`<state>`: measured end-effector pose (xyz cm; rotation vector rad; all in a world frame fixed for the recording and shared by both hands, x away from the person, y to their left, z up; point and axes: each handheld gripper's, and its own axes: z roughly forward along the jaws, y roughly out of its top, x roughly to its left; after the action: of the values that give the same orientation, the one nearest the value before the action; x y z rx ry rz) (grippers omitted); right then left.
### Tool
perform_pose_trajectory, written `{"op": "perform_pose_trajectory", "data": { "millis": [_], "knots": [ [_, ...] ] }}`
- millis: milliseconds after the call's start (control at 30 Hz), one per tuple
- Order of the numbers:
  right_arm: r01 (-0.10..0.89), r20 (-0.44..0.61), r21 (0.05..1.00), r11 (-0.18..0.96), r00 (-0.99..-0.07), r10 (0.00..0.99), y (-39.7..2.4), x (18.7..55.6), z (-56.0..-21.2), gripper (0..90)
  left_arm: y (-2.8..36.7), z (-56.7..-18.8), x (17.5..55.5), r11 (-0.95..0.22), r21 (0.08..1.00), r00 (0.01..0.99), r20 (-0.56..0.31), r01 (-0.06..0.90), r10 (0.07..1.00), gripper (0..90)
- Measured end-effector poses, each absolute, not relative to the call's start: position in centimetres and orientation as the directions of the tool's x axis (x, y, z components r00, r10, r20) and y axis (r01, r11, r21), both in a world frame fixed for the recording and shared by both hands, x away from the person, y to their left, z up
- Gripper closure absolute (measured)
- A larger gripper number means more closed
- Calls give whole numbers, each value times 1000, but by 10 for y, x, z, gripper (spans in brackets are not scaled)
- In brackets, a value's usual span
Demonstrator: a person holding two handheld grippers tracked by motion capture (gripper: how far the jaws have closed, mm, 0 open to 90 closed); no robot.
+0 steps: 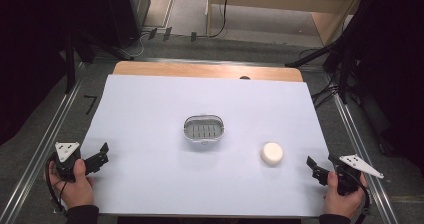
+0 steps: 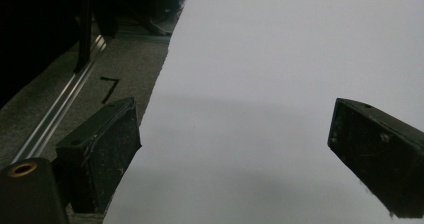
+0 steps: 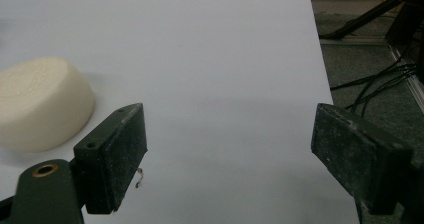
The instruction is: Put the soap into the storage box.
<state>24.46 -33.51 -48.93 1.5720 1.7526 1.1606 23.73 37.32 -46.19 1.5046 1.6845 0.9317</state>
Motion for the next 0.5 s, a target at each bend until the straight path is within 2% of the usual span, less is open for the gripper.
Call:
{"op": "perform_pose_trajectory", "data": {
  "millis": [167, 467, 500],
  "knots": [
    [529, 144, 848, -13, -207, 968, -333, 245, -489, 152, 373, -462, 237, 71, 860, -96, -26, 505, 995, 71],
    [591, 150, 802, 83, -334, 930, -325, 247, -486, 172, 374, -462, 237, 83, 862, -94, -41, 500, 995, 71],
    [613, 173, 785, 92, -359, 917, -323, 248, -484, 146, 374, -462, 237, 81, 862, -93, -40, 500, 995, 71]
  ]
}}
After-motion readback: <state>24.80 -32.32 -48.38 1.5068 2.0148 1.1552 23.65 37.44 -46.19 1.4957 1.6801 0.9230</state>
